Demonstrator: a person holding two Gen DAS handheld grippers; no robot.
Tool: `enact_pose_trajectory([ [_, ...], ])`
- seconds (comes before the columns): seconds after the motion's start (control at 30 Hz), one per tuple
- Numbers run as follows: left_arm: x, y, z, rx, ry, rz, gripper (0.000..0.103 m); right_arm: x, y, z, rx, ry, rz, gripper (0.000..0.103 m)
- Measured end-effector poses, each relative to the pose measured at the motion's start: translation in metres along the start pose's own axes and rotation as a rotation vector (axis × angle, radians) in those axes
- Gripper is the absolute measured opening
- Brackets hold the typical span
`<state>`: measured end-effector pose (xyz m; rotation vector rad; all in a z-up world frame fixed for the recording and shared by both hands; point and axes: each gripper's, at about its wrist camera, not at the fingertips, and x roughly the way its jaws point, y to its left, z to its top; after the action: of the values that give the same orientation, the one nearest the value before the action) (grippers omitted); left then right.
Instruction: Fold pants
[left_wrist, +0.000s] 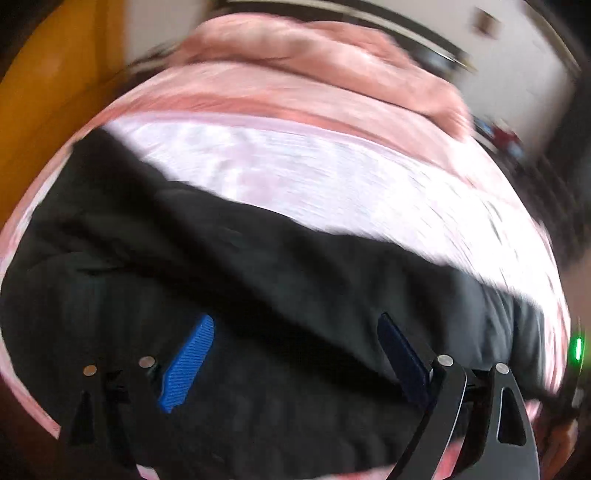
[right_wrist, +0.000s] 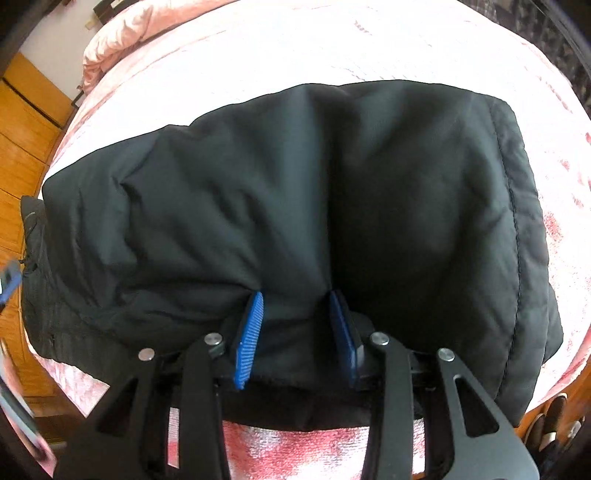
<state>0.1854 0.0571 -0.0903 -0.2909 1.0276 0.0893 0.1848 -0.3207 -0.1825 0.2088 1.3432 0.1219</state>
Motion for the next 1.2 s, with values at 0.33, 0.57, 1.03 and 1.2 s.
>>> enact_pose_trajectory([
  [0.33,0.045,0.062,0.058,-0.209,0.098,-0.021,0.088,-0.001,-0.006,0.0,-0.003,0.002,0.032,0.041],
  [0.57,0.061,0.068,0.071,-0.213,0.109,-0.029,0.031,0.002,-0.006,-0.001,-0.014,-0.003,0.033,0.042],
  [1.03,-0.067,0.05,-0.029,-0.153,-0.395,0.037,0.013,0.001,-0.01,0.002,-0.001,0.012,0.068,0.043],
  [1.2,-0.082,0.048,-0.114,-0.1,-0.443,0.149,0.013,-0.005,-0.021,0.008,0.033,0.026,0.083,0.043],
])
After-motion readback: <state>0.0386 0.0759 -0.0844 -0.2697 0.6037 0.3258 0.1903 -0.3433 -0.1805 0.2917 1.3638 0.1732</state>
